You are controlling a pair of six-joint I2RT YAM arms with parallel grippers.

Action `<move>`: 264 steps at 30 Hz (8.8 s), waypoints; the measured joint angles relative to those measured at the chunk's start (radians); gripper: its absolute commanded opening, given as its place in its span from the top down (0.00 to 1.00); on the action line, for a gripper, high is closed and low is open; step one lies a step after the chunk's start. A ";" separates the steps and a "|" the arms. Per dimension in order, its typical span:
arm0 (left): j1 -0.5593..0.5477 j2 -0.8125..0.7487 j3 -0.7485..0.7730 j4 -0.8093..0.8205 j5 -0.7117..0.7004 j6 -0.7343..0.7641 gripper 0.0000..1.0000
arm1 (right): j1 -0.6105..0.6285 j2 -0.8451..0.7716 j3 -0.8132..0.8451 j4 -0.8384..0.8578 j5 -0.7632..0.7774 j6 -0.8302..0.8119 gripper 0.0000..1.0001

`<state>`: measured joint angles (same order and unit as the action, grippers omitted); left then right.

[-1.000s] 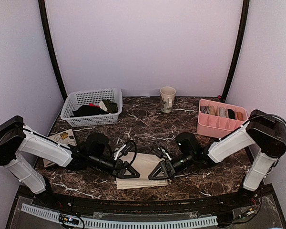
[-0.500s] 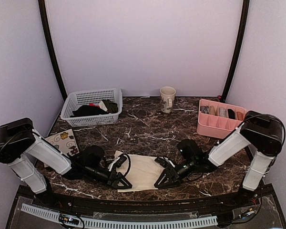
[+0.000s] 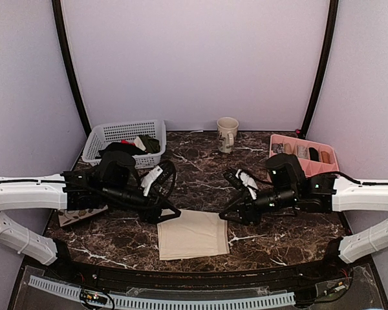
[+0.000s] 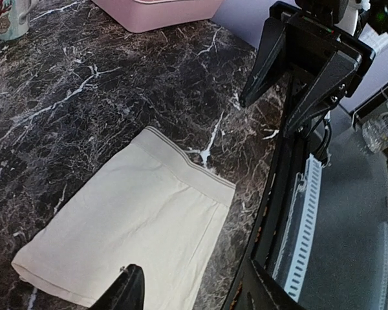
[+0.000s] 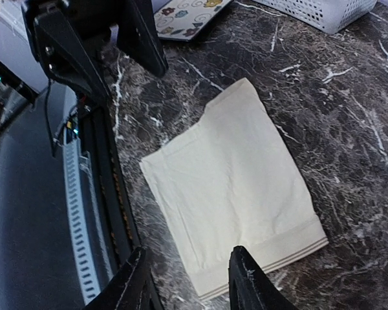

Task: Roll the underwear
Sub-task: Smooth out the underwear at the center of the board, then pick up the underwear from the center of the board, then fold the underwear at the center of the board, then adjust the underwear at the center of the board.

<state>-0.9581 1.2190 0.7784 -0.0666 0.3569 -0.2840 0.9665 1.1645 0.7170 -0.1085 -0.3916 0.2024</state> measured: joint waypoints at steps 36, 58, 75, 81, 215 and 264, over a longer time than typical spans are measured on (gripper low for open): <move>-0.225 0.049 -0.110 -0.245 -0.189 0.709 0.60 | 0.310 0.374 -0.029 -0.068 0.423 -0.586 0.79; -0.236 0.023 -0.173 -0.226 -0.233 0.721 0.64 | 0.354 0.394 0.059 -0.112 0.489 -0.561 0.70; -0.236 -0.005 -0.188 -0.227 -0.260 0.744 0.71 | 0.364 0.495 0.103 -0.082 0.478 -0.538 1.00; -0.236 0.024 -0.203 -0.215 -0.260 0.787 0.72 | 0.364 0.495 0.103 -0.083 0.478 -0.534 1.00; 0.187 0.208 0.120 -0.166 -0.207 0.669 0.60 | -0.057 0.515 0.427 -0.366 0.126 -0.294 0.66; 0.187 0.088 -0.033 -0.135 -0.084 0.494 0.56 | -0.052 0.698 0.492 -0.473 0.109 -0.365 1.00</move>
<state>-0.7708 1.3067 0.7452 -0.2016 0.2726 0.2100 0.9146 1.8622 1.2091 -0.5816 -0.2825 -0.1623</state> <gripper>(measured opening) 0.437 0.010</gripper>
